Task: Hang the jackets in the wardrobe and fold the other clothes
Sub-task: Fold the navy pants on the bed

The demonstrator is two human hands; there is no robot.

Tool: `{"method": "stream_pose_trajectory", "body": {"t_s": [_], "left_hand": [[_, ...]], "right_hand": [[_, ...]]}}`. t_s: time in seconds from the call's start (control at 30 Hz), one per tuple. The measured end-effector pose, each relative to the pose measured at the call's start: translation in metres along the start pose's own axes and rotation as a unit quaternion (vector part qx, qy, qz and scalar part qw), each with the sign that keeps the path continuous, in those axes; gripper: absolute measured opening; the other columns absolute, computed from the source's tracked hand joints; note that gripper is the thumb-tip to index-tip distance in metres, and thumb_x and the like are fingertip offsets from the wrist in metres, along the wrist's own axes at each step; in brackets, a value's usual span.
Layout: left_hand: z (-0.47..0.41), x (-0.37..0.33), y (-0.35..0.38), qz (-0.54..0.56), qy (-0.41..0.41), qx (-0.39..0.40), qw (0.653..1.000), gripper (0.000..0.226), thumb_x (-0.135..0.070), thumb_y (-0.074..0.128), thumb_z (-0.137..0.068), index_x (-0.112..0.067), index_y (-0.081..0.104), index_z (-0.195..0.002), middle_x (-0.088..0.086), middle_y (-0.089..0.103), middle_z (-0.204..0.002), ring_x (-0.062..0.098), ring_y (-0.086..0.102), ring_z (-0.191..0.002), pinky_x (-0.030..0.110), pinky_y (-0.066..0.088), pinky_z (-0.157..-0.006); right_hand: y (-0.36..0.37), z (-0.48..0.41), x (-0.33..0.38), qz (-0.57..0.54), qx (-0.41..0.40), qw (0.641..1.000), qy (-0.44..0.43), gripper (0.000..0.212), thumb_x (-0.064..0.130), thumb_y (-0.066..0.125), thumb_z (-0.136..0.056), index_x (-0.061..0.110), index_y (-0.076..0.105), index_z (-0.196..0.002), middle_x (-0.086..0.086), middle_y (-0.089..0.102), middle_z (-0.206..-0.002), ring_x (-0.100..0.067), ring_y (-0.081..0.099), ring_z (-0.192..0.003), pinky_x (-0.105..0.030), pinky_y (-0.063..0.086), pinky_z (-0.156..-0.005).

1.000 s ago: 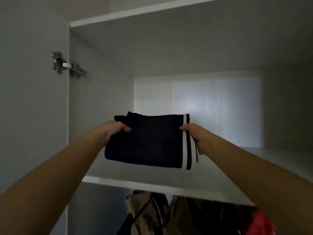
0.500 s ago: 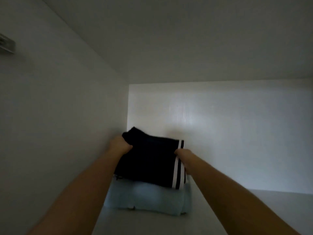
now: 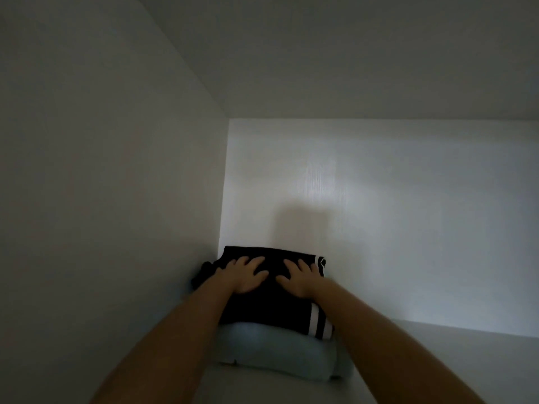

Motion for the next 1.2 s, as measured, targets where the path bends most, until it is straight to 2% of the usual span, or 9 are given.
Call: {"method": "stream_pose_trajectory", "body": {"t_s": [0.23, 0.3, 0.37, 0.5, 0.63, 0.73, 0.93, 1.07, 1.2], "left_hand": [[0.006, -0.002, -0.004, -0.012, 0.005, -0.035, 0.999, 0.061, -0.059, 0.026, -0.096, -0.036, 0.013, -0.151, 0.007, 0.013, -0.159, 0.032, 0.018, -0.144, 0.054, 0.017, -0.112], [0.020, -0.010, -0.019, -0.049, 0.018, -0.111, 0.992, 0.059, -0.054, 0.031, -0.097, -0.026, 0.025, -0.149, 0.009, 0.028, -0.153, 0.031, 0.031, -0.137, 0.050, 0.028, -0.107], [0.042, -0.028, -0.047, -0.143, 0.050, -0.223, 0.963, 0.051, -0.047, 0.037, -0.097, -0.016, 0.038, -0.138, 0.010, 0.044, -0.139, 0.028, 0.044, -0.124, 0.043, 0.039, -0.096], [0.094, -0.070, -0.089, -0.214, 0.113, -0.328, 0.913, 0.039, -0.039, 0.037, -0.097, -0.014, 0.045, -0.126, 0.008, 0.052, -0.123, 0.026, 0.051, -0.109, 0.038, 0.041, -0.083], [0.165, -0.131, -0.123, -0.113, 0.178, -0.366, 0.906, 0.040, -0.038, 0.036, -0.097, -0.011, 0.049, -0.124, 0.009, 0.055, -0.118, 0.026, 0.053, -0.101, 0.039, 0.044, -0.080], [0.240, -0.203, -0.130, -0.045, 0.260, -0.370, 0.891, 0.040, -0.039, 0.038, -0.097, -0.011, 0.051, -0.122, 0.008, 0.057, -0.114, 0.024, 0.054, -0.098, 0.041, 0.045, -0.081], [0.436, -0.356, -0.100, 0.016, 0.443, -0.358, 0.822, 0.042, -0.046, 0.037, -0.095, -0.019, 0.052, -0.125, -0.003, 0.059, -0.116, 0.020, 0.057, -0.101, 0.038, 0.045, -0.084], [0.573, -0.434, -0.086, 0.122, 0.535, -0.342, 0.763, 0.042, -0.045, 0.037, -0.094, -0.017, 0.057, -0.118, -0.001, 0.063, -0.109, 0.022, 0.060, -0.094, 0.036, 0.046, -0.078], [0.696, -0.494, -0.073, 0.233, 0.595, -0.314, 0.703, 0.042, -0.041, 0.039, -0.089, -0.012, 0.062, -0.110, 0.003, 0.066, -0.102, 0.026, 0.063, -0.087, 0.035, 0.050, -0.072]], "right_hand": [[-0.001, 0.004, 0.000, -0.016, -0.004, 1.000, 0.003, 0.069, 0.058, 0.027, -0.097, 0.030, -0.002, -0.153, -0.007, -0.008, -0.161, -0.033, -0.010, -0.147, -0.055, 0.005, -0.117], [-0.008, 0.022, 0.004, -0.039, -0.025, 0.999, -0.019, 0.067, 0.052, 0.029, -0.100, 0.024, 0.000, -0.154, -0.011, -0.005, -0.161, -0.030, -0.008, -0.148, -0.046, 0.001, -0.119], [-0.019, 0.048, 0.010, -0.071, -0.044, 0.995, -0.051, 0.063, 0.045, 0.031, -0.102, 0.016, 0.008, -0.154, -0.013, 0.004, -0.161, -0.028, 0.002, -0.148, -0.038, 0.004, -0.120], [-0.057, 0.132, 0.000, -0.089, -0.132, 0.986, -0.057, 0.062, 0.050, 0.034, -0.099, 0.021, 0.019, -0.152, -0.007, 0.018, -0.159, -0.027, 0.017, -0.145, -0.053, 0.017, -0.116], [-0.108, 0.249, -0.031, 0.030, -0.246, 0.968, -0.049, 0.055, 0.046, 0.033, -0.100, 0.029, 0.018, -0.151, -0.001, 0.010, -0.161, -0.023, 0.006, -0.148, -0.054, 0.006, -0.116], [-0.133, 0.348, -0.067, 0.089, -0.271, 0.958, -0.004, 0.053, 0.042, 0.035, -0.101, 0.029, 0.020, -0.150, -0.001, 0.012, -0.161, -0.021, 0.007, -0.148, -0.051, 0.009, -0.116], [-0.152, 0.587, -0.127, 0.209, -0.277, 0.933, 0.098, 0.051, 0.044, 0.036, -0.098, 0.029, 0.026, -0.146, 0.001, 0.024, -0.155, -0.022, 0.022, -0.143, -0.046, 0.020, -0.117], [-0.142, 0.753, -0.154, 0.278, -0.267, 0.904, 0.184, 0.051, 0.046, 0.036, -0.097, 0.030, 0.027, -0.144, 0.002, 0.022, -0.157, -0.021, 0.016, -0.146, -0.047, 0.013, -0.118], [-0.139, 0.899, -0.165, 0.304, -0.262, 0.875, 0.271, 0.046, 0.042, 0.039, -0.097, 0.027, 0.035, -0.141, -0.002, 0.030, -0.154, -0.024, 0.021, -0.145, -0.051, 0.017, -0.118]]}}
Point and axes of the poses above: each hand's wrist, its own z-axis away from the middle knuckle, its own y-axis out of the palm, x = y × z, the point moved 9 cm from there along -z, towards the middle knuckle
